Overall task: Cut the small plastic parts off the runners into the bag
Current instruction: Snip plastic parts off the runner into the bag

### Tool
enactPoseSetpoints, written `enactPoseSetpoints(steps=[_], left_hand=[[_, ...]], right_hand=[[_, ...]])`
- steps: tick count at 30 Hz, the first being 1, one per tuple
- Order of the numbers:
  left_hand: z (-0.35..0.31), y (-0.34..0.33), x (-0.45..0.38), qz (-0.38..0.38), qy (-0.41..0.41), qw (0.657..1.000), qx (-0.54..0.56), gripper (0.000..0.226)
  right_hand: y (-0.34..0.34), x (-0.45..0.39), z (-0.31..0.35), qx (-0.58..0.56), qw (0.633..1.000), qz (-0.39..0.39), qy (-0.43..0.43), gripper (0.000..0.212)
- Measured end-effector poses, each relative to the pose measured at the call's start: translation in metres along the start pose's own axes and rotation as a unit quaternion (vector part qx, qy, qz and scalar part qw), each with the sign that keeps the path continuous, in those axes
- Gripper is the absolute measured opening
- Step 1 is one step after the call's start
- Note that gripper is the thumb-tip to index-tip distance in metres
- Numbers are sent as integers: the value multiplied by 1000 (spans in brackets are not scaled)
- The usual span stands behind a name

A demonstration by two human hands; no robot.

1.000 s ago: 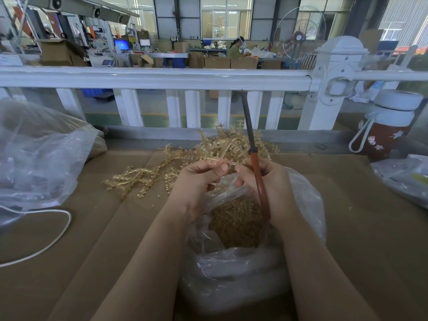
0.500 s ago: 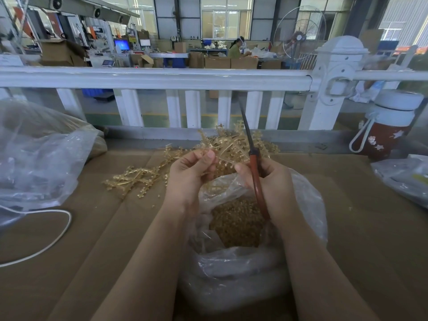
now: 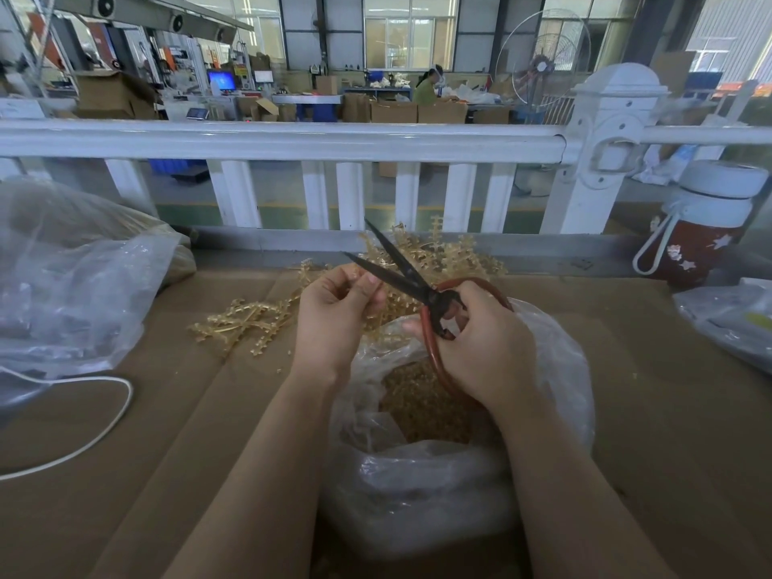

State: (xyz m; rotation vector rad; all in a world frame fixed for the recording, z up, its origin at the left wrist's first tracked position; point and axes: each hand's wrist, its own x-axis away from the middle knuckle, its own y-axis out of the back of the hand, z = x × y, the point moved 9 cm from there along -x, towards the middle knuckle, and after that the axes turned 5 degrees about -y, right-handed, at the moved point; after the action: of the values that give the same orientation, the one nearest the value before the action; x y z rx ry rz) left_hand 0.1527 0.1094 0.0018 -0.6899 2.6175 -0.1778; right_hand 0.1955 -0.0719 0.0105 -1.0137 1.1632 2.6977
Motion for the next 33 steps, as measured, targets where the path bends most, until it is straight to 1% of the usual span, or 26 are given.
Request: enactPoseSetpoints(steps=[2, 4, 7, 11, 14, 26, 33], left_hand=[[0, 0, 0, 1, 3, 1000, 1, 24], [2, -2, 1, 12, 11, 1000, 2, 24], [2, -6, 2, 33, 18, 999, 11, 22], [3, -6, 2, 42, 21, 999, 15, 22], [4, -5, 2, 52, 25, 998, 12, 22], [6, -5, -1, 62, 30, 996, 57, 17], [5, -5, -1, 73, 19, 995, 61, 16]], right_hand=[[-6, 0, -4, 28, 999, 23, -6, 49], [-7, -1, -6, 39, 999, 30, -14, 46], [-8, -1, -7, 40, 999, 35, -12, 48], [-8, -1, -7, 35, 998, 48, -17, 43], [-10, -1, -9, 32, 997, 62, -25, 43], [-5, -2, -6, 53, 998, 28, -17, 49], [-6, -2, -7, 48, 998, 38, -22, 51]])
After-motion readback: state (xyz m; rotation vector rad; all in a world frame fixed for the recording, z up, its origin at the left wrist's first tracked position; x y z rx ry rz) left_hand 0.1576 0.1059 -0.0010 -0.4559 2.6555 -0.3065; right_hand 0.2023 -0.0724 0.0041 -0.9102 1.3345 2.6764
